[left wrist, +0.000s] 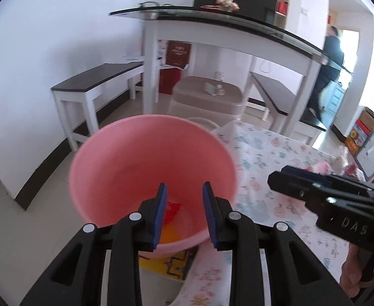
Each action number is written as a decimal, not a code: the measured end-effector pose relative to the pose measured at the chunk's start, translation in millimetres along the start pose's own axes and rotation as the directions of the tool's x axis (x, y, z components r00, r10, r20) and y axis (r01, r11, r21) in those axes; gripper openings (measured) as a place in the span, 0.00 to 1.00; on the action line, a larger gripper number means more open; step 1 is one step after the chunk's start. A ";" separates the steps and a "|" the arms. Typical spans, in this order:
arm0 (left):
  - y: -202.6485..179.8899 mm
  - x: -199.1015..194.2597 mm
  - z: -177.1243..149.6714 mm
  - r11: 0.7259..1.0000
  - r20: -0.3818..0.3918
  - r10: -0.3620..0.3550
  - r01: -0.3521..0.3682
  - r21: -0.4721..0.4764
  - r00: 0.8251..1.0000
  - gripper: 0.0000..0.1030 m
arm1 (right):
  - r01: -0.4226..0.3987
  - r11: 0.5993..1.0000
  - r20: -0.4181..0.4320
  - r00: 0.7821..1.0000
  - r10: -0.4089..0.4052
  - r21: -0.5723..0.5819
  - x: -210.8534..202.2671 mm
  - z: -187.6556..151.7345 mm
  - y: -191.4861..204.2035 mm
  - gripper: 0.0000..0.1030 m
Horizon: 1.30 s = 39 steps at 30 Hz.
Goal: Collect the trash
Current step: 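Move both open tools back over the table, then grasp the clear packet with the left tool while the right tool grasps another yellow foam net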
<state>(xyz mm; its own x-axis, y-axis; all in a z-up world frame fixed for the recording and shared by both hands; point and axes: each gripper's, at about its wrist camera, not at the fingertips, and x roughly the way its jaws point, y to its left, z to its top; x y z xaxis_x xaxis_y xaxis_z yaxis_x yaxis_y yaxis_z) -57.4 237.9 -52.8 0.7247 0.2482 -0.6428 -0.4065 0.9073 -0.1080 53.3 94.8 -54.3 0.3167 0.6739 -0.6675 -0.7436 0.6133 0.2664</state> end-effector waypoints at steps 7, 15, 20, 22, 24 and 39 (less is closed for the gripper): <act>-50.1 -2.9 -2.1 0.991 -0.013 -0.099 0.100 0.084 0.995 0.27 | 0.064 0.995 0.020 0.998 -0.065 0.076 -38.9 -28.4 -31.6 0.41; -115.6 -3.8 -11.6 0.961 -0.057 -0.213 0.220 0.170 0.975 0.28 | 0.217 0.960 0.052 0.972 -0.229 0.176 -100.3 -67.8 -82.7 0.41; -155.6 -6.3 -20.9 0.932 -0.082 -0.278 0.289 0.219 0.957 0.28 | 0.282 0.918 0.069 0.948 -0.312 0.278 -140.4 -93.0 -115.3 0.41; -171.7 -7.5 -24.3 0.919 -0.096 -0.304 0.318 0.234 0.948 0.28 | 0.302 0.904 0.080 0.937 -0.340 0.302 -156.7 -102.5 -122.5 0.41; -186.0 -8.2 -26.5 0.905 -0.110 -0.329 0.346 0.245 0.938 0.28 | 0.325 0.891 0.090 0.925 -0.370 0.318 -172.6 -111.9 -128.1 0.41; -237.3 -35.0 -55.4 0.812 -0.182 -0.444 0.479 0.334 0.878 0.29 | 0.396 0.788 0.080 0.871 -0.485 0.471 -234.9 -168.6 -173.9 0.41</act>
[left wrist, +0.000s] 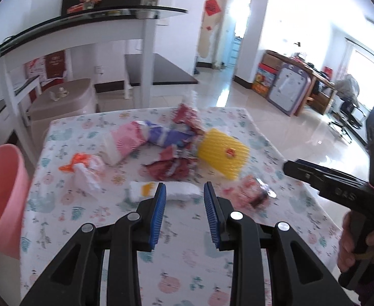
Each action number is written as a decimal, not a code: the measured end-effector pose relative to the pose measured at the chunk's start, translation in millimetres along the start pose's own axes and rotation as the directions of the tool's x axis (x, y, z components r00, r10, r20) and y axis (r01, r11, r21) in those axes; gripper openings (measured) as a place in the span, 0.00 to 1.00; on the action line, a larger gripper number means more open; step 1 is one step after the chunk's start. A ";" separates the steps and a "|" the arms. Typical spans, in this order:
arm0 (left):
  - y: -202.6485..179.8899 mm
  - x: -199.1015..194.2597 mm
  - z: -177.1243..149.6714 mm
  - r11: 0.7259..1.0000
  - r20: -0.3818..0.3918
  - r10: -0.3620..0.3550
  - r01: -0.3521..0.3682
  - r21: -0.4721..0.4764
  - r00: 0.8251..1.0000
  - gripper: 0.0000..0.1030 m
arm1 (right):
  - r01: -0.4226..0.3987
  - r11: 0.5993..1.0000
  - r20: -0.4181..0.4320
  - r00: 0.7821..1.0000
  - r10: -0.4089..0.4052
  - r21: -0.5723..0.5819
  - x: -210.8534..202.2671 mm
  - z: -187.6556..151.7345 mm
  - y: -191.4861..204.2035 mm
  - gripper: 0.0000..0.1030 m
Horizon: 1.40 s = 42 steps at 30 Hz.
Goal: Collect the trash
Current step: 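Grasp the clear packet with the left tool while the right tool grasps another yellow foam net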
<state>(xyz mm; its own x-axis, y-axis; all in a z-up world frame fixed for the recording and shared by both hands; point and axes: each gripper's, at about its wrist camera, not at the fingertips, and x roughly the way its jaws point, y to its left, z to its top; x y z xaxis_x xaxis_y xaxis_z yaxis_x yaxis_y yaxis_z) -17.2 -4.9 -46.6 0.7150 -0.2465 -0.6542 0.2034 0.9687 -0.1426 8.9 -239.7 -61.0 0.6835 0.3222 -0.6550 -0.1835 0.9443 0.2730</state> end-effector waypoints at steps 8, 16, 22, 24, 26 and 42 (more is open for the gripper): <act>-44.2 26.5 1.3 0.992 -0.066 -0.093 0.099 0.085 0.993 0.31 | 0.001 1.000 -0.011 1.000 -0.001 0.025 3.3 -5.7 -11.2 0.41; -71.2 48.9 2.9 0.984 -0.093 -0.074 0.088 0.157 0.993 0.31 | 0.018 0.999 -0.028 0.999 -0.018 0.027 7.5 -9.2 -22.0 0.41; -79.2 67.4 -0.5 0.981 -0.123 -0.052 0.074 0.182 0.991 0.31 | 0.023 0.999 -0.034 0.999 -0.022 0.034 7.5 -11.3 -28.6 0.41; -80.4 71.7 -3.4 0.980 -0.128 -0.051 0.075 0.186 0.990 0.31 | 0.023 0.999 -0.037 0.999 -0.022 0.038 8.3 -11.8 -30.9 0.41; -80.2 73.6 -5.4 0.980 -0.114 -0.049 0.070 0.187 0.992 0.31 | 0.024 0.999 -0.040 0.999 -0.023 0.040 9.1 -12.3 -32.4 0.41; -37.1 49.8 -2.3 0.987 -0.055 -0.128 0.132 0.088 0.990 0.00 | -0.007 0.998 -0.044 0.999 0.010 0.060 13.9 -8.3 -39.1 0.41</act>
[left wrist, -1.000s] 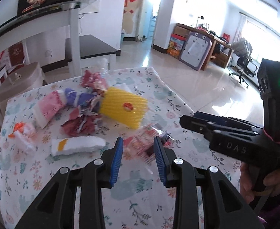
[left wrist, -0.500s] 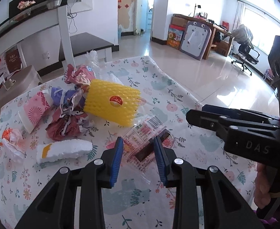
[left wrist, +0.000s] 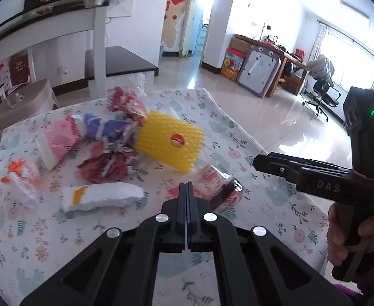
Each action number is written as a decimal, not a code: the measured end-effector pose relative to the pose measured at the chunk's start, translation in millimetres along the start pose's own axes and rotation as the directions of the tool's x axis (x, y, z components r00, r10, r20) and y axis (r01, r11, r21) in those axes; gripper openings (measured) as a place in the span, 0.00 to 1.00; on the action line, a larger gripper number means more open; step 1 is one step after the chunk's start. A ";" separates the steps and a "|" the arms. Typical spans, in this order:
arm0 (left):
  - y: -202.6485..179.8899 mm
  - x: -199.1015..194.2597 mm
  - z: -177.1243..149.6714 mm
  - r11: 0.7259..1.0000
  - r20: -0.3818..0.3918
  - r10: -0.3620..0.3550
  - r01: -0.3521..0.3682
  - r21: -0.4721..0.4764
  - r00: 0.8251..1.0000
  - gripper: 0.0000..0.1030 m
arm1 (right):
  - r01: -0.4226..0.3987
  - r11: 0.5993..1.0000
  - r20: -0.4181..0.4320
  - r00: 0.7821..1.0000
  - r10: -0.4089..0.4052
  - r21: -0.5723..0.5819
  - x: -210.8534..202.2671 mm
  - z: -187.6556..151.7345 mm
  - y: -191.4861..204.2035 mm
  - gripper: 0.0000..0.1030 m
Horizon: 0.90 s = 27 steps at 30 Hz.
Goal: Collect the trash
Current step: 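Grasp the clear packet with the left tool while the right tool grasps another yellow foam net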
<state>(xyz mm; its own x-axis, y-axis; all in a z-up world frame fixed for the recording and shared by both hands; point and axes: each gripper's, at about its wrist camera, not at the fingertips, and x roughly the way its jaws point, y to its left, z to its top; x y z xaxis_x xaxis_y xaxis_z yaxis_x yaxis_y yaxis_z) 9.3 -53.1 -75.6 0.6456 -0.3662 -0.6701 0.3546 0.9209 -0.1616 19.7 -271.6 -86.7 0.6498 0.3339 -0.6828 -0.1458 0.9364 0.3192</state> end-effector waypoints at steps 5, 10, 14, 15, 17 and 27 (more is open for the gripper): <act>7.9 -12.4 0.5 0.998 -0.020 -0.055 0.054 -0.045 0.998 0.18 | -0.010 1.000 0.002 1.000 0.010 0.015 0.9 2.0 -3.5 0.41; -12.9 0.4 -5.2 0.998 -0.065 -0.069 0.070 0.007 0.996 0.40 | -0.011 1.000 -0.003 1.000 0.011 0.012 2.8 1.2 -2.9 0.41; -26.6 23.6 -8.0 0.996 -0.126 -0.041 0.050 0.071 0.991 0.40 | -0.012 1.000 -0.006 1.000 0.012 0.008 3.0 0.7 -2.8 0.41; -28.3 30.8 -8.2 0.996 -0.140 -0.022 0.033 0.079 0.990 0.40 | -0.012 1.000 -0.006 1.000 0.012 0.009 3.2 0.7 -3.1 0.41; -27.6 38.2 -7.6 0.997 -0.147 -0.004 0.015 0.075 0.989 0.39 | -0.012 1.000 -0.009 1.000 0.012 0.011 3.9 0.2 -4.1 0.41; -13.8 22.3 -5.6 0.999 -0.067 0.018 -0.015 0.046 0.998 0.07 | -0.053 0.998 -0.022 0.998 0.053 -0.015 10.6 6.6 3.3 0.41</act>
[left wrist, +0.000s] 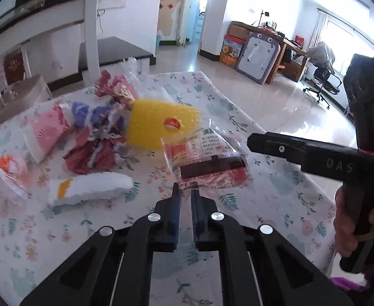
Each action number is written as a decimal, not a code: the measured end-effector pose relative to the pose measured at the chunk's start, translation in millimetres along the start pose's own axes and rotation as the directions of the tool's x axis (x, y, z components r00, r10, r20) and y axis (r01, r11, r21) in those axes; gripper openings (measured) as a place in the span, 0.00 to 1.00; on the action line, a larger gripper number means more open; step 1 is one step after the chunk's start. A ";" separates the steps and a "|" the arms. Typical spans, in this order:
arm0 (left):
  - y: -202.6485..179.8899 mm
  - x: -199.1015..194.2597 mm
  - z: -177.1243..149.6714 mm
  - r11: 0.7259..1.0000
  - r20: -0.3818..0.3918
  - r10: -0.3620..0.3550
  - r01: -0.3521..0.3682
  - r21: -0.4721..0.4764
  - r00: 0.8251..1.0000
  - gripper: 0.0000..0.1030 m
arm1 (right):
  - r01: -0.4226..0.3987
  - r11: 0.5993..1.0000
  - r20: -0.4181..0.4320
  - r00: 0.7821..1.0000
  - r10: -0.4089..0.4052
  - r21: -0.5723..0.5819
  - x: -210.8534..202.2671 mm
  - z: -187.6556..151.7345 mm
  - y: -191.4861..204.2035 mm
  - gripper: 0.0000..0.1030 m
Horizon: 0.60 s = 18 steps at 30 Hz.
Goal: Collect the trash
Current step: 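Grasp the clear packet with the left tool while the right tool grasps another yellow foam net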
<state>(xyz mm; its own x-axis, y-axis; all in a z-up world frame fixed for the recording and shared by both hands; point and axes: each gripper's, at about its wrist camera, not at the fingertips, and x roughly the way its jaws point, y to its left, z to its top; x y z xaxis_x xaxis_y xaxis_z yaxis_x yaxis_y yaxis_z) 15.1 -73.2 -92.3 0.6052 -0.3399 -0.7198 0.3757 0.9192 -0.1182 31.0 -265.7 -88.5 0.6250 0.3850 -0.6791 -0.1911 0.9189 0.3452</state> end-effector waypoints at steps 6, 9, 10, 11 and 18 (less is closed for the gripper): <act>15.7 -32.2 -9.0 0.999 0.046 0.040 -0.039 -0.006 0.998 0.06 | -0.074 0.997 -0.009 0.997 0.074 -0.033 12.2 15.7 15.9 0.41; 29.7 -47.9 -14.6 0.997 0.064 0.073 -0.071 -0.035 0.995 0.06 | -0.119 0.993 -0.045 0.992 0.118 -0.011 30.8 24.8 21.2 0.41; 34.7 -53.0 -16.4 0.996 0.070 0.083 -0.080 -0.047 0.994 0.06 | -0.127 0.992 -0.053 0.991 0.126 -0.006 35.9 26.9 22.9 0.41; 38.7 -56.6 -17.4 0.994 0.075 0.094 -0.090 -0.058 0.993 0.06 | -0.129 0.992 -0.059 0.990 0.129 -0.003 41.8 28.9 24.3 0.41; 67.2 -71.6 -26.0 0.981 0.083 0.144 -0.131 -0.141 0.986 0.06 | -0.159 0.986 -0.089 0.983 0.162 0.046 67.6 30.2 30.2 0.41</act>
<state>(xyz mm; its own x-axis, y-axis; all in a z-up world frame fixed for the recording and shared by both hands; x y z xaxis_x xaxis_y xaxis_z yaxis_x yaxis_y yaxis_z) -21.3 18.1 -66.5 0.7094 -0.2195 -0.6698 0.1900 0.9746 -0.1181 90.4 -214.5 -104.5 0.5155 0.5351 -0.6693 -0.2529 0.8413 0.4778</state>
